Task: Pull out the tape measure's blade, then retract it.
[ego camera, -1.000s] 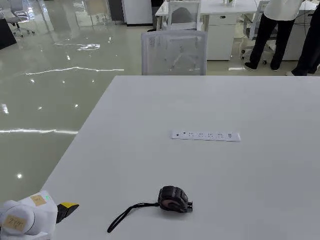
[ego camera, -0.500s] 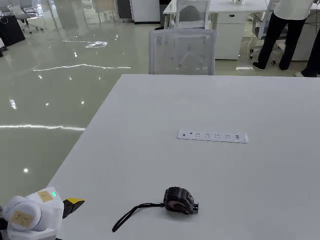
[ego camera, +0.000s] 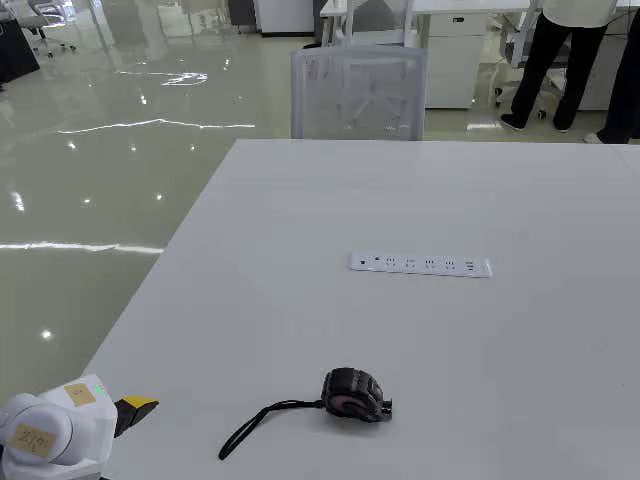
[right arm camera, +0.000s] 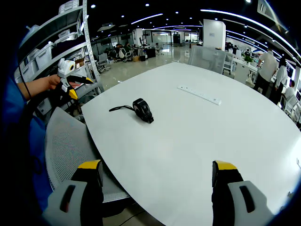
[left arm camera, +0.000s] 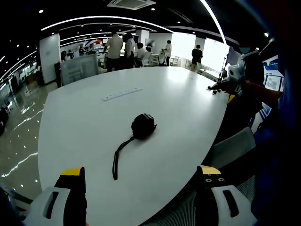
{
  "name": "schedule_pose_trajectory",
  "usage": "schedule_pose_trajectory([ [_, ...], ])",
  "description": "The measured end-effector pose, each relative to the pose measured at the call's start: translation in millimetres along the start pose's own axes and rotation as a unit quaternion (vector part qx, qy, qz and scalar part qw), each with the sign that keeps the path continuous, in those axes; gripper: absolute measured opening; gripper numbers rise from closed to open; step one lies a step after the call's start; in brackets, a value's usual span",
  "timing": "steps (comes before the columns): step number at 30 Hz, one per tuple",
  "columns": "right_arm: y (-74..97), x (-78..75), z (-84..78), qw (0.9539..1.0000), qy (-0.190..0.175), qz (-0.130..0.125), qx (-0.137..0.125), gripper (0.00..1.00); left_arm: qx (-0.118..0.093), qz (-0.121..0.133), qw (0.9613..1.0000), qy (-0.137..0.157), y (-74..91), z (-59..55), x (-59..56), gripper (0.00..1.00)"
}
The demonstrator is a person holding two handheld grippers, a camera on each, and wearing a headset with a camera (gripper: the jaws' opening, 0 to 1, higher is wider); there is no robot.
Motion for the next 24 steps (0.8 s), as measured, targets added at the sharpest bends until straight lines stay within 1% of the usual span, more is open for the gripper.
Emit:
schedule_pose_trajectory([
  [8,-3.7,0.3,3.0,1.0000,0.001,0.000,0.001,0.91,0.005,-0.008,0.9999,-0.006,-1.5,0.7,-0.7,0.94],
  [16,-6.0,-2.3,7.3,1.0000,0.003,-0.003,-0.002,0.91,-0.002,-0.012,0.9999,-0.011,-5.4,6.0,2.1,0.94],
  [24,-11.0,-2.9,5.6,1.0000,0.003,-0.004,0.001,0.91,-0.005,-0.015,0.9997,-0.020,-9.2,9.2,6.4,0.93],
])
Point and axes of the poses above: the centre of the closed fingertips' face, and the gripper's own axes: y roughly backward along the fingers, x roughly to its left, z roughly out of its top, the point moved 5 cm from there along y, roughly backward along the fingers, and after that the axes turned 8 degrees about -y, right-handed, at the moved point
